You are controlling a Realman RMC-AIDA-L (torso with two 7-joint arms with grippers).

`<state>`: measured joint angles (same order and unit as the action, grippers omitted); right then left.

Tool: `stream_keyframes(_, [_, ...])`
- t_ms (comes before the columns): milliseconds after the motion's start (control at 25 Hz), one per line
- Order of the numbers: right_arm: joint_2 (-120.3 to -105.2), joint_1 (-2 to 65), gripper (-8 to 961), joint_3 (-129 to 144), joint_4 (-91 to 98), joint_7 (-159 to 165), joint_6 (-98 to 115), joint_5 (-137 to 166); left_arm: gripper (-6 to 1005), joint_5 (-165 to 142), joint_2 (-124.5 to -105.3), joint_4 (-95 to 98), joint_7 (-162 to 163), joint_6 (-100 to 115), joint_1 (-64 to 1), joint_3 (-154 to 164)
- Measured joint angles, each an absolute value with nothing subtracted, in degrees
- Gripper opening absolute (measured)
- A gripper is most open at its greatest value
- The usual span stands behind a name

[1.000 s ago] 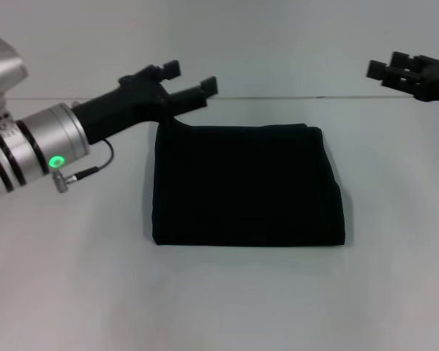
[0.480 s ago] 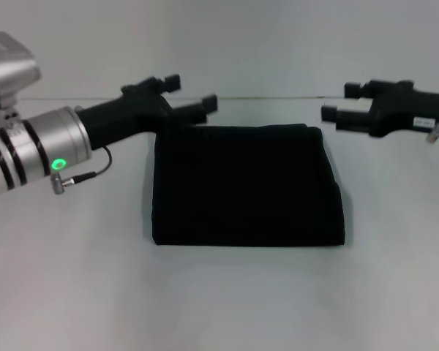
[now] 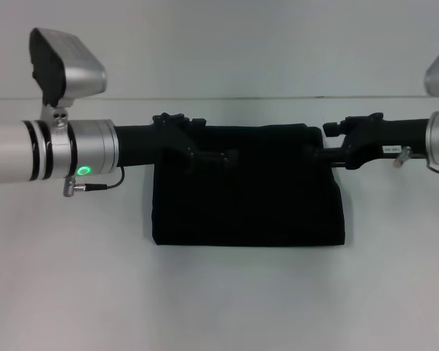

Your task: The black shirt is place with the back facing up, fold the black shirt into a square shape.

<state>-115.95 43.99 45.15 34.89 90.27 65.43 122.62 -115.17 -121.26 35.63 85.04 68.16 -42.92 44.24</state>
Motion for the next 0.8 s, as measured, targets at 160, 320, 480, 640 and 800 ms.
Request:
stream_keyframes(160, [-116.4, 44.33, 748, 45.08, 34.9, 90.72, 64.78, 123.19, 951, -115.46, -121.44, 36.69, 85.77, 67.09, -42.83, 44.66])
stream_keyframes(320, [-116.51, 44.38, 748, 44.59, 34.9, 90.77, 64.7, 123.02, 951, -115.3, -121.41, 36.74, 85.95, 67.09, -42.69, 44.36])
stream_keyframes(480, [-116.6, 44.38, 748, 44.2, 34.96, 90.84, 64.69, 122.91, 950, -115.29, -121.39, 36.74, 86.1, 67.02, -42.61, 44.34])
stream_keyframes(640, [-116.67, 44.37, 748, 43.71, 35.15, 90.85, 64.95, 122.56, 950, -115.27, -121.38, 36.74, 86.12, 66.93, -42.59, 44.34])
stream_keyframes(800, [-116.67, 44.14, 748, 43.68, 35.44, 90.87, 65.08, 121.93, 951, -115.27, -121.37, 36.74, 86.13, 66.89, -42.32, 44.27])
